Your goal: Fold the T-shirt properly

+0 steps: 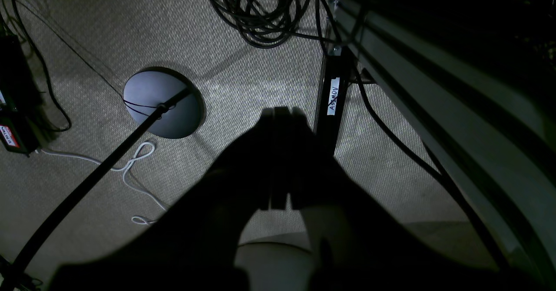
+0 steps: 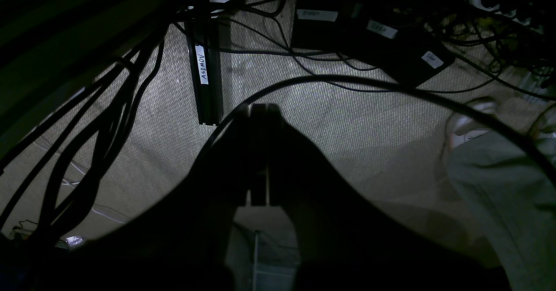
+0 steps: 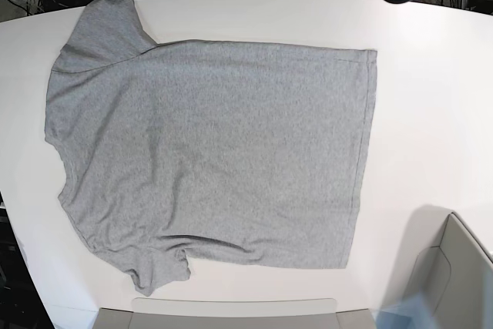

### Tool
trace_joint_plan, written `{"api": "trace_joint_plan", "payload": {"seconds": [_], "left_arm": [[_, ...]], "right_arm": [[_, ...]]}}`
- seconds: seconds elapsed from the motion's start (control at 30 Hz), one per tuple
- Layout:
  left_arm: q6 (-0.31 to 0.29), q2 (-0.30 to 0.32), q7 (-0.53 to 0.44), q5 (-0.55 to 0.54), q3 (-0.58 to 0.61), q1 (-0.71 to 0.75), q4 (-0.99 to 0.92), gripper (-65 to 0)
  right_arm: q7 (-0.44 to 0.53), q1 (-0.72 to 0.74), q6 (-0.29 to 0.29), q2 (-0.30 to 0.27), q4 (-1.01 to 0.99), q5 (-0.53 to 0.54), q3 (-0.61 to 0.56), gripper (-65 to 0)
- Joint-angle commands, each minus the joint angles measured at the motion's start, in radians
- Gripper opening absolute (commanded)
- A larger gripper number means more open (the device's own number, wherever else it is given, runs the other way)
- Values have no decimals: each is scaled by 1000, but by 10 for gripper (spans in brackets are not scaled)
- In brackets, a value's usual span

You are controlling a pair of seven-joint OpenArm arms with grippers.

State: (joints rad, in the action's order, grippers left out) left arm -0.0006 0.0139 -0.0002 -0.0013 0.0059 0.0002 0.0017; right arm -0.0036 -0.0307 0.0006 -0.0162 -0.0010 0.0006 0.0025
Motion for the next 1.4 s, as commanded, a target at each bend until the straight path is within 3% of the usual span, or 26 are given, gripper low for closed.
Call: {"api": "trace_joint_plan", "payload": {"seconds": [0.0, 0.47, 0.57, 0.7, 0.9, 1.03, 1.13, 1.17, 1.2, 1.37], "left_arm": [[3, -4, -2, 1, 3, 2, -1, -648], [3, 18, -7, -4, -4, 19, 4, -647], [3, 19, -56, -4, -5, 36, 5, -647], [3, 19, -269, -4, -5, 110, 5, -647], [3, 51, -662, -4, -5, 234, 1, -647], [0, 54, -950, -4, -2, 307, 1, -647], [-2, 56, -1225, -1, 4, 360, 1, -646], [-3, 56, -1331, -1, 4, 378, 1, -646], [-3, 54, -1348, 1, 6, 398, 25, -646], [-3, 56, -1340, 1, -2, 505, 237, -646]], "right_arm": [[1, 2, 6, -3, 1, 0, -2, -649], [9, -22, 6, -49, 3, 6, 6, -649], [40, -45, 12, -52, 8, 6, 6, -649], [236, -120, 14, -69, 6, 6, 6, -649], [653, -266, 14, -115, 2, 6, 6, -648], [939, -355, 16, -126, 2, 6, 6, -647], [1163, -421, 16, -143, 6, 5, 4, -647], [1157, -441, 16, -143, 25, 5, 6, -647], [1152, -453, 16, -147, 51, 6, 7, -647], [1158, -631, 14, -141, 348, 25, 7, -647]]}}
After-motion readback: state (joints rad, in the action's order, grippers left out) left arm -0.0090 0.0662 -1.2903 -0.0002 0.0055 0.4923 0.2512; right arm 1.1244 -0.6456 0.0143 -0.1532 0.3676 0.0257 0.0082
